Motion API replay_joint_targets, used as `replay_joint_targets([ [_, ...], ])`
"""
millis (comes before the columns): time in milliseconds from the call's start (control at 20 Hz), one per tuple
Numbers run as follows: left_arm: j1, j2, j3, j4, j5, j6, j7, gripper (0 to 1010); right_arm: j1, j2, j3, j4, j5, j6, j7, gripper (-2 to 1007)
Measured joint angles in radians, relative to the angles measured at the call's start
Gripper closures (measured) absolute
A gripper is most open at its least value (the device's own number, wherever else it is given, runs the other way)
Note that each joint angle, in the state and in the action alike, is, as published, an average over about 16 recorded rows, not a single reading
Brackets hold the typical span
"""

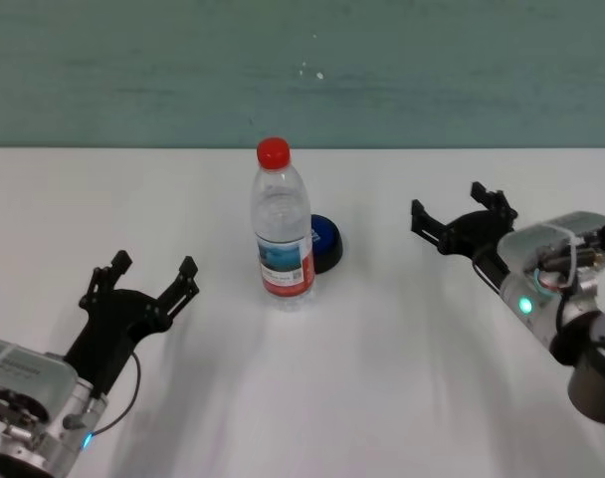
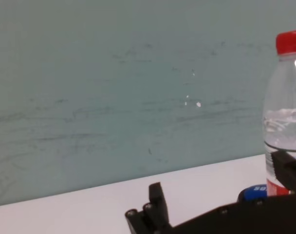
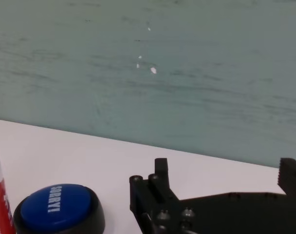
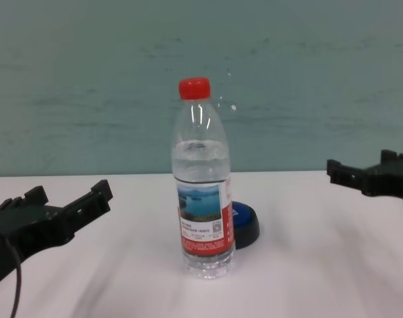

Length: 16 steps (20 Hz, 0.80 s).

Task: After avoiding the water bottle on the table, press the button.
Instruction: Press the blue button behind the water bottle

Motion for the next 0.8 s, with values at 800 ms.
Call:
replay_joint_targets([
  [800, 0.0, 0.0, 0.0, 0.0, 0.0, 0.0, 0.0, 0, 0.183, -0.017, -0.074, 0.168, -0.004, -0.008, 0.068, 1],
])
